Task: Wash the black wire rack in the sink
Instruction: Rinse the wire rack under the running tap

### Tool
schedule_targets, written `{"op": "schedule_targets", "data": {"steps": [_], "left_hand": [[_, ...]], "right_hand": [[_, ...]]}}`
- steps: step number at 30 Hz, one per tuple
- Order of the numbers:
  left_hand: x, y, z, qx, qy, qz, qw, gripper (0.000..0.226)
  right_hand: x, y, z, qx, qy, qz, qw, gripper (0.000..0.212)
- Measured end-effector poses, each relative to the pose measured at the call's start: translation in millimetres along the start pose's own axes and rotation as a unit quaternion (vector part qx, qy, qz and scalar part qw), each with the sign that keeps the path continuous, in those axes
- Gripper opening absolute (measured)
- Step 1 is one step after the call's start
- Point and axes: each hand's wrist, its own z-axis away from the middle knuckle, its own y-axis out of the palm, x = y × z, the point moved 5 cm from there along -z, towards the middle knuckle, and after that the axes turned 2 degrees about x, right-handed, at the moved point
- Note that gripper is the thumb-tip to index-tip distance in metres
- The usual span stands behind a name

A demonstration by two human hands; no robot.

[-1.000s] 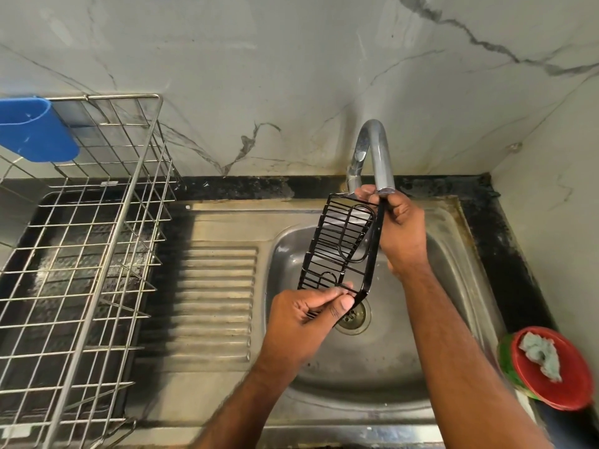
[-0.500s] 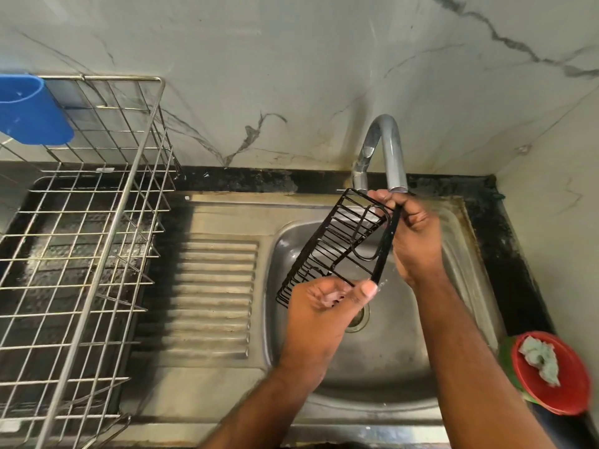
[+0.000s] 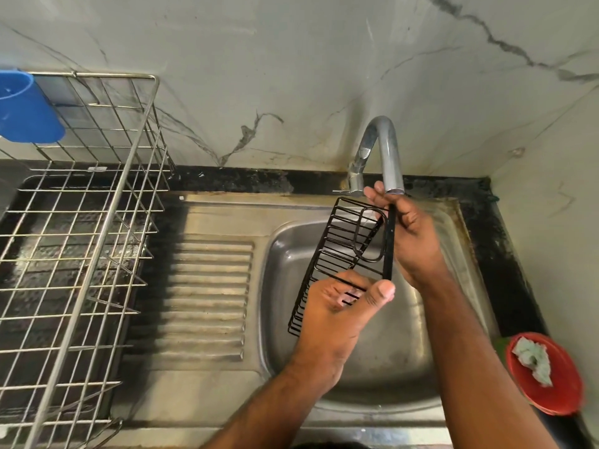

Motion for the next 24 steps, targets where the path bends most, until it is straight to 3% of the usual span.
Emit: {"op": "schedule_targets", "data": {"steps": [2,7,11,14,20,24], "left_hand": [[0,1,-3,-0.003,0.007,-0.009,1.0,0.016],[3,8,-6,0.031,0.007,-0.041,0.999,0.016],[6,8,-7,0.035,0.025,-0.049,0.998,0.014],[8,4,-8,0.032,0.038,-0.063,0.997,0.014],[4,-1,-11,0.038,0.074,-0.1,0.991,0.014],[4,-4,-11,0.034,0.082,-0.117,0.989,0.015]], "right_hand": [[6,2,-2,0.003,0.005,0.022,1.0,0.063],[20,2,0,-0.012,-0.014,0.037,0.999,0.038],[14,-4,-3,-0.051,-0.008,0.088,0.995,0.043],[3,-13,-6,-0.096,0.024,0.111,0.989,0.031],[6,-5,-10,-0.081,0.037,0.097,0.991,0.044],[7,1,-10,-0.074,0.05,0.075,0.993,0.031]]}}
